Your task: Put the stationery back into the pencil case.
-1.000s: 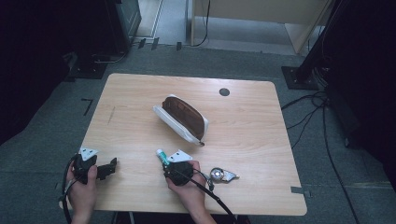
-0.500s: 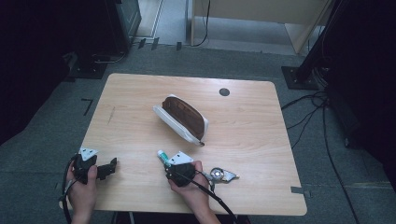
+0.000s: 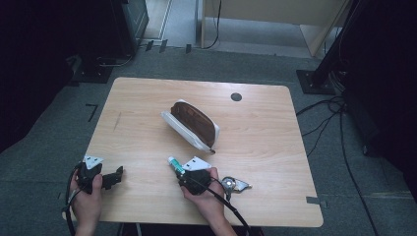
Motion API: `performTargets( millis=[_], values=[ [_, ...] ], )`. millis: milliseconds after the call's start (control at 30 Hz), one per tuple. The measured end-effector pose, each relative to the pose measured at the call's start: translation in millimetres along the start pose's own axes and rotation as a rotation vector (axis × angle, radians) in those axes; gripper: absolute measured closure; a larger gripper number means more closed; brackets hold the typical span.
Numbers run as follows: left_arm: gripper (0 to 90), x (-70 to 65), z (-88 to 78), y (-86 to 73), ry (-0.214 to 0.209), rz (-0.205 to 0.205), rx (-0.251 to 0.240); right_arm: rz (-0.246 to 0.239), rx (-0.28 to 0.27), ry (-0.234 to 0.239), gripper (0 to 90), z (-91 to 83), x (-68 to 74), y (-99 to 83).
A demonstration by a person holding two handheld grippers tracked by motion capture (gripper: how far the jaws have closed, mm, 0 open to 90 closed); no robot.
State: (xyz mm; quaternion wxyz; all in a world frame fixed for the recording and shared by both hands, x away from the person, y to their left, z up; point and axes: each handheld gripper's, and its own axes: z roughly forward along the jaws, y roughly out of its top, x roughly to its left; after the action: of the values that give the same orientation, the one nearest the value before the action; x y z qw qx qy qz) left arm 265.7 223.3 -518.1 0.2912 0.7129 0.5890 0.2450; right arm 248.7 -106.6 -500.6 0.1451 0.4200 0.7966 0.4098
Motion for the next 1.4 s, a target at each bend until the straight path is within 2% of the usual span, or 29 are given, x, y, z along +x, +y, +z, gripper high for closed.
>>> performTargets(
  millis=[400,633,1167,1400],
  values=[
    [8.5,0.0,0.0,0.0,0.000,0.000,0.000,-0.012,-0.049,0.015,65.3,-21.8,-8.1,21.8],
    [8.4,0.0,0.0,0.0,0.000,0.000,0.000,-0.015,-0.043,0.034,65.3,-30.1,-14.6,31.2],
    [8.4,0.0,0.0,0.0,0.000,0.000,0.000,-0.013,-0.066,0.021,65.3,-47.6,-31.0,52.1],
    [8.4,0.1,-0.1,0.1,0.000,0.001,0.001,-0.012,-0.103,0.010,65.3,-58.5,-40.2,66.7]
  ],
)
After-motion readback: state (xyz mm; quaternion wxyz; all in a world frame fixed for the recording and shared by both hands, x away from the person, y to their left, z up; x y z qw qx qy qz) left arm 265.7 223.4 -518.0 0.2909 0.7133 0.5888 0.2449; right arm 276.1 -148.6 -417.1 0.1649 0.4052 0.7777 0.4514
